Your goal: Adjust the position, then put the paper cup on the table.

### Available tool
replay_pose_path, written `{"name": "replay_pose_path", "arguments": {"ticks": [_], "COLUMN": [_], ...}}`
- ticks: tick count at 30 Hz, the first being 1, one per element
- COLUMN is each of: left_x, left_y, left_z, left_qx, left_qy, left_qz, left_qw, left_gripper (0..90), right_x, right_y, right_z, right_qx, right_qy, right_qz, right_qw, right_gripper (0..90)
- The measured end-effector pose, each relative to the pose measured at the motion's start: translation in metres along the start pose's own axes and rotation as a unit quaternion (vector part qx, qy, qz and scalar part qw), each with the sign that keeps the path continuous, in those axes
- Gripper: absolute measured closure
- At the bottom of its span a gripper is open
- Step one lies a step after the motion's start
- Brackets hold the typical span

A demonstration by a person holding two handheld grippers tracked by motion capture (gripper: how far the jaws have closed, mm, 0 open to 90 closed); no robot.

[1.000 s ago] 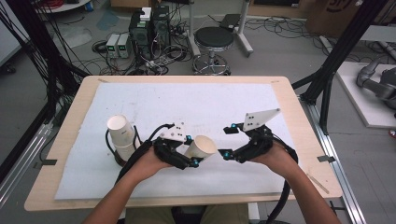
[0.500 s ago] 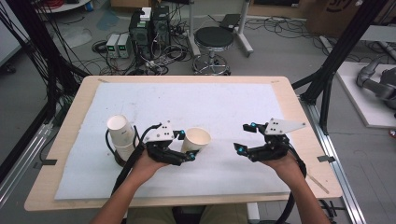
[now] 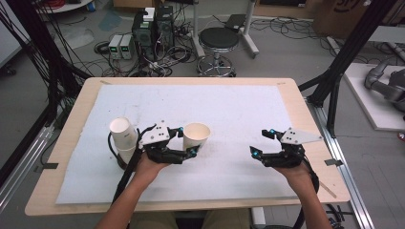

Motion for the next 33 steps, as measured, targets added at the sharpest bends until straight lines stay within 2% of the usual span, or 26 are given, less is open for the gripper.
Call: {"name": "replay_pose_path", "arguments": {"ticks": [4,11,20,29,33], "left_x": [0.0,-0.001,0.003,0.023,0.033], "left_y": [0.002,0.01,0.013,0.012,0.008], "left_z": [-0.002,-0.006,-0.012,-0.02,-0.024], "left_qx": [-0.008,-0.01,-0.014,-0.033,-0.034], "left_qy": [0.006,0.014,0.025,0.037,0.043], "left_qz": [0.011,0.035,0.043,0.049,0.049], "left_qw": [0.9999,0.9992,0.9987,0.9976,0.9973], "left_gripper": [34.1,34.1,34.0,34.0,34.0], "right_x": [-0.002,-0.005,-0.006,-0.012,-0.015], "right_y": [-0.003,-0.004,-0.005,-0.005,-0.005], "right_z": [0.0,-0.004,-0.004,-0.001,0.001], "right_qx": [0.002,0.001,0.005,0.007,0.011], "right_qy": [-0.003,-0.004,-0.007,-0.022,-0.025], "right_qz": [0.004,0.005,0.014,0.027,0.031], "right_qw": [1.0,1.0,0.9999,0.9994,0.9991], "right_gripper": [21.9,21.9,21.9,21.9,21.9]}}
Point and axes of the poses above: each handheld gripper's, and its own axes: x roughly forward along the jaws, y roughly out of its top, z roughly to its right, the point moved 9 cm from there along x, roughly forward along the jaws, and after that the axes turned 12 degrees about y, right-handed, at the moved point
